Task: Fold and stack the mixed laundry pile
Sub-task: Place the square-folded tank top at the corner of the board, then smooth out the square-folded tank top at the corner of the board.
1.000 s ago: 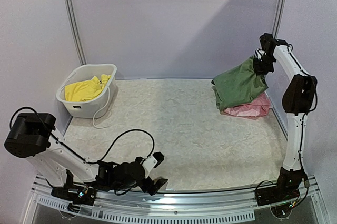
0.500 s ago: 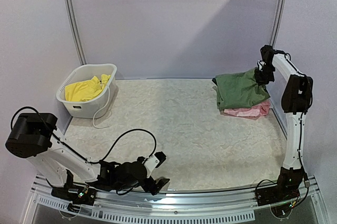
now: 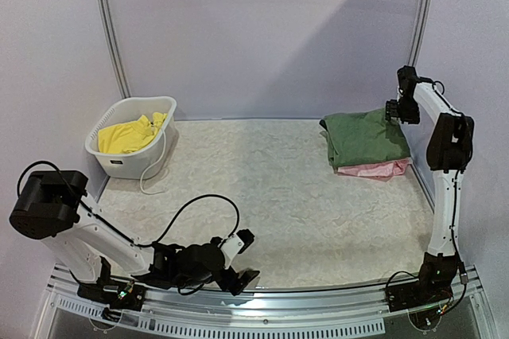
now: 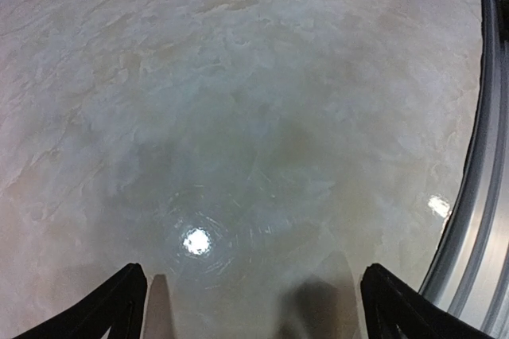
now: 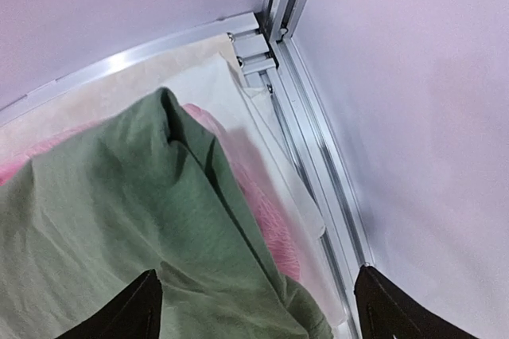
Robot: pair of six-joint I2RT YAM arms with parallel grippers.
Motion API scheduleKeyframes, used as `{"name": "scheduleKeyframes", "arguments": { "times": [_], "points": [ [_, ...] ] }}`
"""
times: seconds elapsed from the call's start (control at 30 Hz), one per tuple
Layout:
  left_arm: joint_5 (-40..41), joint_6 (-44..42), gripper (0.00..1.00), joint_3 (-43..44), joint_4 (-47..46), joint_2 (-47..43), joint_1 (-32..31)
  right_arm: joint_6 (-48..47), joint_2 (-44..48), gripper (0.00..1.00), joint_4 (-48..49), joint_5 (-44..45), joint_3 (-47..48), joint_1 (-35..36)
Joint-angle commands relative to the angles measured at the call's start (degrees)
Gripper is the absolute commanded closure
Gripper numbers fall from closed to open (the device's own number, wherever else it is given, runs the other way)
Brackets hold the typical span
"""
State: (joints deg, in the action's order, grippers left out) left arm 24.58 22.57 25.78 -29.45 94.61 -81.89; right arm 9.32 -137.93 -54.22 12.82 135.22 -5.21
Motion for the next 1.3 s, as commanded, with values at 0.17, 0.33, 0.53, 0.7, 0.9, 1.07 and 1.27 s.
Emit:
{"name": "scheduleKeyframes", "arguments": {
  "times": [0.17, 0.33, 0.53, 0.7, 0.9, 1.07, 1.27],
  "points": [
    [0.07, 1.21, 0.04, 1.34, 2.63, -2.24, -1.10, 5.90, 14.03, 0.26, 14.76, -7.51, -13.68, 4.82],
    [0.45, 1.92, 0.04, 1.45, 4.28, -3.57, -1.08, 7.92, 11.27, 0.58, 16.38, -15.48, -12.40, 4.82],
    [1.57, 3.19, 0.05, 1.87, 6.24, -4.43, -1.26, 10.18, 3.10, 0.68, 14.04, -15.86, -6.43, 2.29],
    [2.76, 4.46, 0.04, 2.71, 7.58, -4.06, -1.30, 10.87, -0.30, 0.74, 15.84, -17.93, -5.38, -0.52],
    [3.52, 5.17, 0.05, 4.71, 9.05, -2.34, -1.41, 11.55, -7.15, 0.75, 15.52, -18.88, 1.50, -2.90],
    [3.39, 5.90, 0.05, 5.42, 8.45, -0.74, -1.43, 12.48, -9.45, 0.70, 19.20, -19.48, 1.63, -4.13],
    [3.80, 6.55, 0.05, 5.76, 9.53, -0.87, -2.25, 12.94, -10.23, 0.64, 18.60, -19.76, 5.37, -4.15]
  ]
}}
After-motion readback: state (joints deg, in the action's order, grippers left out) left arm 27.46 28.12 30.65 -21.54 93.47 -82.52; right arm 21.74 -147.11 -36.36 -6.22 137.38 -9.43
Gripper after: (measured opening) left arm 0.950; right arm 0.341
